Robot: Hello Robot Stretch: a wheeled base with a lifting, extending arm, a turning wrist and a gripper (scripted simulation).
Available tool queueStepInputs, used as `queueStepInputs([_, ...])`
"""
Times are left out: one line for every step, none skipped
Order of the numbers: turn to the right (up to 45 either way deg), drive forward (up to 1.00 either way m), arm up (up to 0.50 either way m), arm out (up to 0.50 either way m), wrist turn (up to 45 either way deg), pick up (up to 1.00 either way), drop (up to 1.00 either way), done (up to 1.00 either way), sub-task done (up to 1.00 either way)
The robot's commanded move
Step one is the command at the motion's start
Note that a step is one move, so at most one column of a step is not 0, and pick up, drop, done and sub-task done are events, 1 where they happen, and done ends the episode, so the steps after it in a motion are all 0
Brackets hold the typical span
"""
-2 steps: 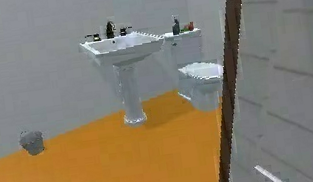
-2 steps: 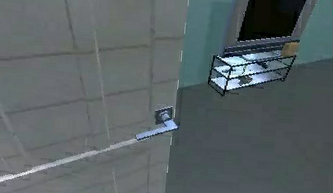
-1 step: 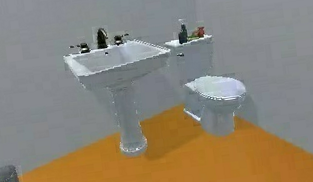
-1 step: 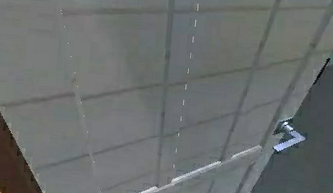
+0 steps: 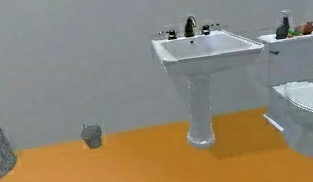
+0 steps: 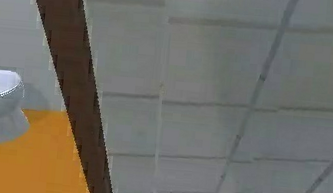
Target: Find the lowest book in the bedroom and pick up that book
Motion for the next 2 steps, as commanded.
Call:
queueStepInputs([0.0, 0.3, 0.0, 0.0, 0.0, 0.0, 0.0, 0.0, 0.0])
queueStepInputs([-45.0, 0.0, 0.0, 0.0, 0.0, 0.0, 0.0, 0.0, 0.0])
